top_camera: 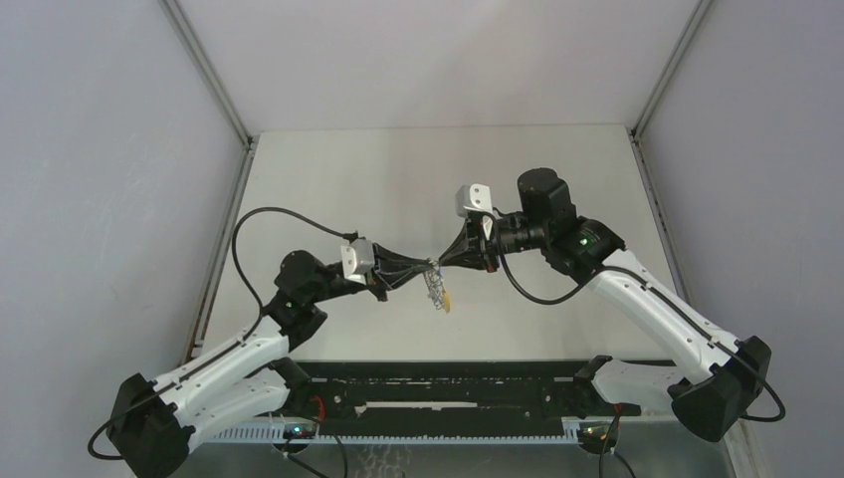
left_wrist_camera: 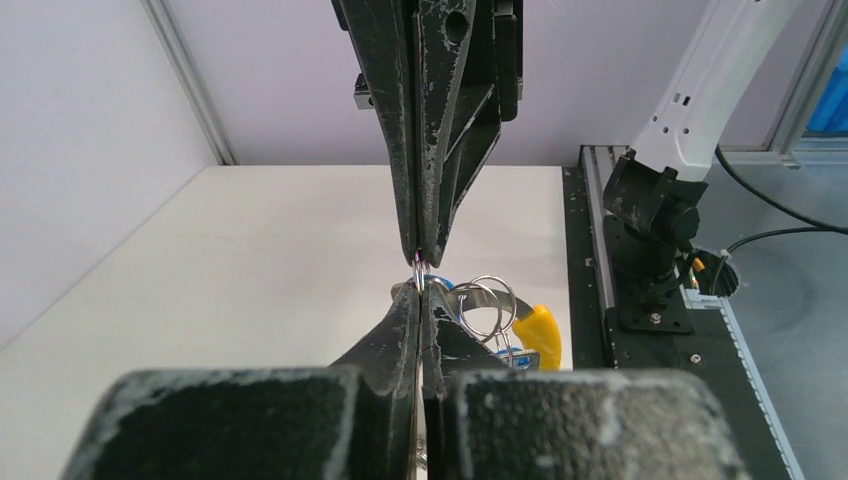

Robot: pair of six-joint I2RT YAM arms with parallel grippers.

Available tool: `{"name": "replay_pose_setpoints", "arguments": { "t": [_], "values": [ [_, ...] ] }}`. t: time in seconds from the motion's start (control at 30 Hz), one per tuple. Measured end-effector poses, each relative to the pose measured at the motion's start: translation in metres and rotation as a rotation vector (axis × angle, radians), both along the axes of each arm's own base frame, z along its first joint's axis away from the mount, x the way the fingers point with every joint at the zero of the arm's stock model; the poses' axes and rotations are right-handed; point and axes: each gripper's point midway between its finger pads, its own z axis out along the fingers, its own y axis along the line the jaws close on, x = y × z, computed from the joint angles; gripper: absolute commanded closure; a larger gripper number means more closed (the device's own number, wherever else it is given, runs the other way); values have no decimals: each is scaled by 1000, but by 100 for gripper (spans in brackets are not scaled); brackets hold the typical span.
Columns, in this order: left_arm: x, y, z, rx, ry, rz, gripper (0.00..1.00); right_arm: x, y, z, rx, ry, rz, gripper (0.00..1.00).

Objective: Put the keys on the keyring

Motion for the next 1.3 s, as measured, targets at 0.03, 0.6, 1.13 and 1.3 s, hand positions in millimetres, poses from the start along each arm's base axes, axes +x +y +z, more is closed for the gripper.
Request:
{"name": "replay_pose_setpoints", "arguments": {
  "t": [0.03,0.6,1.13,1.3],
  "values": [
    [-1,0,0,-2,0,-2,100,0,0,0,0,1,-1,100],
    [-14,4,22,-111,-74,-43,100,2,3,-8,-12,45,13,100],
    [-18,2,23,-131,-97,-75,100,-7,-11,19,52,-76,31,74],
    [-19,1,22,-127,-92,-86,100,-14,-5,26,85,-116,89,73]
  ]
}}
